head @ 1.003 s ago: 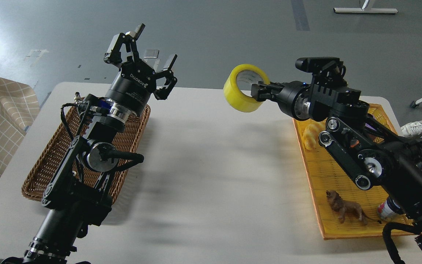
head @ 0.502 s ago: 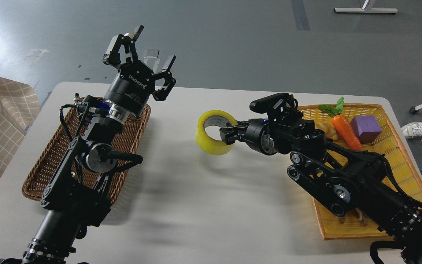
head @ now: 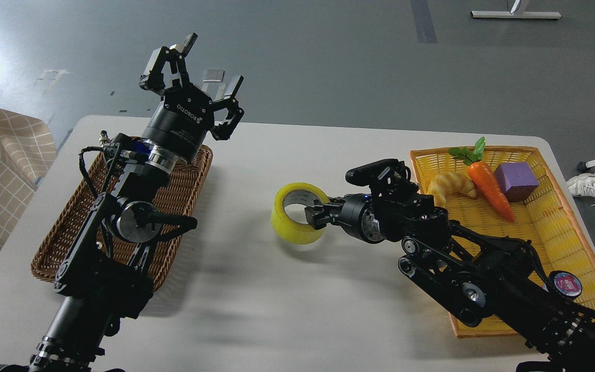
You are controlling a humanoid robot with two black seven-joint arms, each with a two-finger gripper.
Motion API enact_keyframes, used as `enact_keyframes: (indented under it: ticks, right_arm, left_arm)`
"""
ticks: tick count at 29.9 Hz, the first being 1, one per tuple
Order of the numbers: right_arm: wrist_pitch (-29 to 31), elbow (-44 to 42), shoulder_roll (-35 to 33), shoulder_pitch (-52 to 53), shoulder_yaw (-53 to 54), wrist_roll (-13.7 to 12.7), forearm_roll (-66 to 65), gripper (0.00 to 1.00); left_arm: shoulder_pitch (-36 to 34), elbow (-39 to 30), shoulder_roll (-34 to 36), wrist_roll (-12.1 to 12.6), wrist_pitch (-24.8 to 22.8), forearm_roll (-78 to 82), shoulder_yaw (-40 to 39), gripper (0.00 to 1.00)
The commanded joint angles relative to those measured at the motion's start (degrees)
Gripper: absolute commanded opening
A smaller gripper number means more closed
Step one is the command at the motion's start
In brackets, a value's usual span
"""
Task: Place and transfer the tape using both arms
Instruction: 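Lower the tape roll onto the table and open the right gripper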
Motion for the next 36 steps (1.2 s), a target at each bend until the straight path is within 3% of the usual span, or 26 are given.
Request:
enact_keyframes:
  ticks: [1,14,18,23,26,36]
  right_arm:
    - [0.01,0.0,-0.08,-0.54,0.12,0.1,0.16,0.17]
    - [0.01,-1.23,0.71,-1.33,0.12,0.1,0.07,0.18]
    - [0.01,-1.23,0.89,-1.33,1.08,0.1,0.42,0.29]
    - [0.01,-1.32,1.06,-1.51,3.36,0.18,1.12,0.29]
    - [0.01,-1.41,1.06,-1.6,4.95,0.18,1.12,0.52]
    - [0.01,-2.2,1.06,-1.6,5.74,0.18,1.3,0.59]
  left_arm:
    - [0.15,-0.01,-0.02,0.0,0.23,0.0,-0.16,0.98]
    - [0.41,-0.1,0.24,0.0,0.15,-0.09,-1.04,0.98]
    - [0.32,-0.1,0.25,0.0,0.15,-0.09,-1.13,0.98]
    - [0.41,-0.28,0.24,-0.09,0.15,0.0,-2.18,0.98]
    - [0.85,-0.28,0.33,-0.09,-0.03,-0.09,-2.71,0.98]
    - [1.03,-0.28,0.51,-0.09,-0.29,-0.09,-3.33,0.98]
